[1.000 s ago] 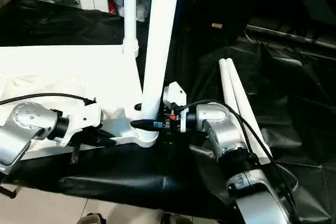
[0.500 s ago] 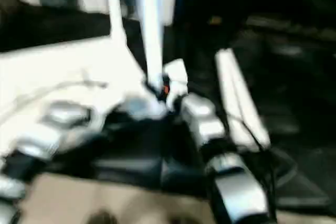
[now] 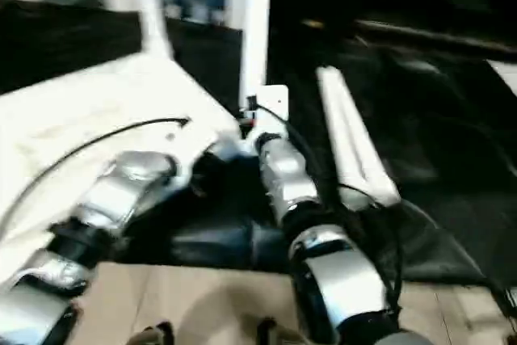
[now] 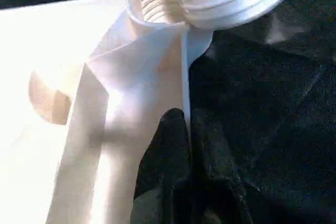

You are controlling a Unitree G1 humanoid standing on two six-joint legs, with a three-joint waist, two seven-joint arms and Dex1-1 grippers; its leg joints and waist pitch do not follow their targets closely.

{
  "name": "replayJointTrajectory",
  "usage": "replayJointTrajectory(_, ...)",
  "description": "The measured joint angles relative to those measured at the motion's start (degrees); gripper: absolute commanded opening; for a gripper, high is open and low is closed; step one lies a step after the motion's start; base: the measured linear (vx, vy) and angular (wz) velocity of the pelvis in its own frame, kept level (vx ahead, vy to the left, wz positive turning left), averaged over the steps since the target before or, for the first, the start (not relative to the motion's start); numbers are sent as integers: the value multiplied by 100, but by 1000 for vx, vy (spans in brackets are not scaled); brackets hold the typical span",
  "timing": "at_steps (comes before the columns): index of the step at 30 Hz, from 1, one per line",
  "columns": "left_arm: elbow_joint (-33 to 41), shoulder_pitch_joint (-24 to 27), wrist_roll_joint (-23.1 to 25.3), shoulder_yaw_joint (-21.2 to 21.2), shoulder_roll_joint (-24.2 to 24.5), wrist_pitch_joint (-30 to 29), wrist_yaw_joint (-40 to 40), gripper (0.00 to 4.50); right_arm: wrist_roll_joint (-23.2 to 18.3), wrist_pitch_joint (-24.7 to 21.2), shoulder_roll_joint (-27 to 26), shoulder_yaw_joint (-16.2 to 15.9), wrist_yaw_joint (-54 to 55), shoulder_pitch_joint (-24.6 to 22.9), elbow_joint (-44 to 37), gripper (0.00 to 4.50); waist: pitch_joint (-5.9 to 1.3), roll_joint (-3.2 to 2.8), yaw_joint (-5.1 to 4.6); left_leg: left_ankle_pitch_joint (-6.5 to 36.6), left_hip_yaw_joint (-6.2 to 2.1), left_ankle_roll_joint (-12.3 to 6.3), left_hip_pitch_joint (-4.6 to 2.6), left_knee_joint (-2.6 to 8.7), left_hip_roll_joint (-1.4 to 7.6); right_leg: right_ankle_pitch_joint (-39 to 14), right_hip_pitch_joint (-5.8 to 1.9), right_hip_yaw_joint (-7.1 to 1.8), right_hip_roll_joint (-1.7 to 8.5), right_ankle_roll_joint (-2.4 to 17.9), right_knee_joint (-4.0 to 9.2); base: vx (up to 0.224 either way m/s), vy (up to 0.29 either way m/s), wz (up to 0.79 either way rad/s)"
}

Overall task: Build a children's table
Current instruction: Rotate table base

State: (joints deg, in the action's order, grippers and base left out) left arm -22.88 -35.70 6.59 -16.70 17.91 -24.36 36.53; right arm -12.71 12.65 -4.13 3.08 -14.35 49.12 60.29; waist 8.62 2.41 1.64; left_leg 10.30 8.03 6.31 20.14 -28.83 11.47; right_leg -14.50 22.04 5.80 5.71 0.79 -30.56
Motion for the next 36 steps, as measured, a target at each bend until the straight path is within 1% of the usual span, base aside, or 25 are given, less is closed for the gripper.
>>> replayJointTrajectory(1, 70, 64, -13, -10, 107, 168, 198, 0, -98, 4, 45, 78, -191, -44, -59, 189, 22, 17, 60, 0, 80, 0, -7, 41, 28, -143, 56, -41, 1, 45, -209, -81, -91, 12)
replayJointTrajectory(2, 196, 168, -31, -18, 188, 355, 415, 0, -215, -77, 104, 111, -437, -116, -221, 189, 26, 94, 105, -1, 174, 1, -27, 78, 36, -218, 127, -109, 14, 77, -362, 33, -165, 37)
replayJointTrajectory(3, 347, 276, -59, -48, 225, 522, 614, 0, -296, -118, 193, 121, -649, -206, -354, 189, 49, 139, 187, 44, 266, -29, -77, 26, 22, -162, 228, -200, 33, -2, -362, 33, -165, 37)
replayJointTrajectory(4, 501, 381, -141, -44, 268, 582, 823, 29, -368, -206, 264, 122, -864, -275, -464, 189, 47, 106, 331, 139, 248, -116, -59, 16, 38, -122, 233, -203, 39, -24, -379, 111, -151, 13)
replayJointTrajectory(5, 597, 416, -252, -9, 315, 568, 944, 57, -418, -285, 309, 118, -1016, -321, -656, 189, 40, 77, 402, 119, 196, -123, 4, 58, 29, -62, 279, -181, 24, -22, -380, 51, -114, -5)
replayJointTrajectory(6, 664, 446, -438, 92, 314, 561, 1009, 57, -484, -359, 358, 106, -1167, -363, -852, 189, 33, 66, 427, -16, 195, -118, 15, 52, 52, 112, 307, -184, -25, 24, -391, 51, -114, -5)
replayJointTrajectory(7, 844, 504, -654, 208, 321, 505, 1097, 61, -550, -506, 440, 81, -1369, -432, -1131, 189, 34, 75, 432, -243, 210, -91, 36, 12, 86, 385, 310, -187, -55, 75, -411, -42, -97, 11)
replayJointTrajectory(8, 1073, 565, -906, 301, 320, 435, 1234, 61, -570, -665, 566, 1, -1623, -475, -1430, 189, 36, 89, 421, -404, 222, 14, 49, -115, 151, 649, 308, -183, -67, 47, -490, 0, 0, 0)
replayJointTrajectory(9, 1208, 601, -1066, 359, 336, 371, 1340, 84, -581, -771, 634, -54, -1774, -505, -1632, 189, 35, 92, 419, -395, 203, 24, 52, -177, 175, 606, 309, -174, -80, 23, -536, 0, 0, 0)
replayJointTrajectory(11, 1470, 566, -1411, 629, 356, 206, 1471, 94, -679, -1063, 775, -163, -2102, -550, -2126, 189, 17, 100, 389, -373, 163, 50, 86, -137, 179, 606, 311, -148, -105, 24, -448, 26, 0, -2)
replayJointTrajectory(12, 1541, 529, -1584, 782, 353, 127, 1531, 99, -718, -1187, 848, -192, -2218, -596, -2296, 189, 2, 107, 372, -374, 164, 51, 103, -128, 192, 608, 313, -149, -123, 25, -421, 51, -1, -4)
replayJointTrajectory(13, 1610, 445, -1908, 1046, 318, -61, 1613, 104, -769, -1439, 1010, -271, -2434, -728, -2551, 189, -24, 138, 363, -376, 167, 53, 117, -146, 199, 621, 311, -154, -130, 26, -417, 56, 13, 0)
replayJointTrajectory(15, 1722, 270, -2388, 1530, 210, -360, 1647, 115, -783, -1810, 1286, -420, -2776, -988, -2896, 189, -61, 177, 360, -378, 176, 55, 129, -186, 215, 626, 311, -169, -146, 35, -425, 70, 21, 0)
replayJointTrajectory(16, 1770, 162, -2582, 1762, 193, -486, 1630, 135, -789, -1984, 1347, -492, -2908, -1112, -3017, 189, -94, 180, 354, -378, 176, 54, 142, -212, 218, 612, 312, -171, -147, 36, -425, 77, 29, -3)
replayJointTrajectory(18, 1835, 14, -2955, 2031, 88, -792, 1508, 145, -937, -2331, 1402, -574, -3061, -1336, -3393, 189, -109, 179, 341, -345, 188, 35, 159, -253, 217, 594, 314, -186, -144, 38, -429, 70, 38, -2)
replayJointTrajectory(19, 1892, -49, -3144, 2112, 3, -945, 1425, 154, -1038, -2537, 1400, -587, -3109, -1411, -3579, 189, -113, 183, 340, -320, 187, 25, 182, -287, 219, 589, 324, -187, -144, 40, -434, 53, 37, -3)
replayJointTrajectory(22, 1931, -94, -3518, 2240, -199, -1288, 1246, 183, -1210, -2857, 1412, -600, -3183, -1537, -3993, 189, -118, 190, 359, -294, 189, -4, 206, -334, 222, 584, 331, -188, -142, 45, -440, 0, 0, 0)
replayJointTrajectory(25, 1932, -181, -3763, 2366, -278, -1583, 1141, 208, -1248, -3011, 1474, -627, -3237, -1633, -4248, 189, -118, 191, 391, -289, 187, 1, 195, -359, 224, 588, 314, -188, -139, 43, -451, 0, 0, 0)
replayJointTrajectory(27, 1938, -282, -3837, 2373, -317, -1827, 1089, 216, -1289, -3194, 1514, -644, -3254, -1780, -4488, 189, -129, 173, 427, -290, 184, 3, 185, -375, 226, 596, 300, -188, -138, 39, -455, 0, 0, 0)
replayJointTrajectory(28, 1939, -322, -3846, 2370, -367, -1920, 1065, 224, -1339, -3309, 1514, -665, -3249, -1851, -4600, 189, -144, 148, 442, -289, 183, 3, 182, -384, 225, 603, 292, -190, -136, 38, -455, 0, 0, 0)
replayJointTrajectory(29, 1939, -334, -3868, 2369, -427, -1962, 1050, 242, -1385, -3379, 1512, -680, -3248, -1906, -4696, 189, -157, 130, 457, -289, 183, 3, 182, -386, 222, 612, 289, -191, -132, 37, -451, 0, 0, 0)
replayJointTrajectory(31, 1934, -335, -3977, 2366, -517, -2025, 982, 251, -1406, -3493, 1521, -686, -3228, -1982, -4884, 189, -171, 109, 490, -289, 183, 3, 184, -395, 221, 621, 288, -193, -130, 8, -451, 0, 0, 0)
replayJointTrajectory(33, 1934, -336, -4073, 2362, -560, -2083, 932, 258, -1407, -3574, 1550, -699, -3224, -2041, -5026, 189, -179, 108, 504, -290, 181, 3, 185, -399, 221, 634, 287, -192, -130, 2, -453, 0, 0, 0)
replayJointTrajectory(34, 1934, -337, -4075, 2346, -566, -2093, 933, 282, -1407, -3615, 1556, -703, -3223, -2052, -5085, 189, -189, 108, 502, -290, 179, 3, 185, -401, 221, 647, 287, -191, -130, 1, -453, 0, 0, 0)
replayJointTrajectory(36, 1934, -353, -4074, 2286, -570, -2106, 933, 292, -1407, -3637, 1557, -707, -3220, -2073, -5121, 189, -204, 105, 501, -290, 172, 3, 184, -407, 221, 653, 284, -186, -130, -4, -453, 0, 0, 0)
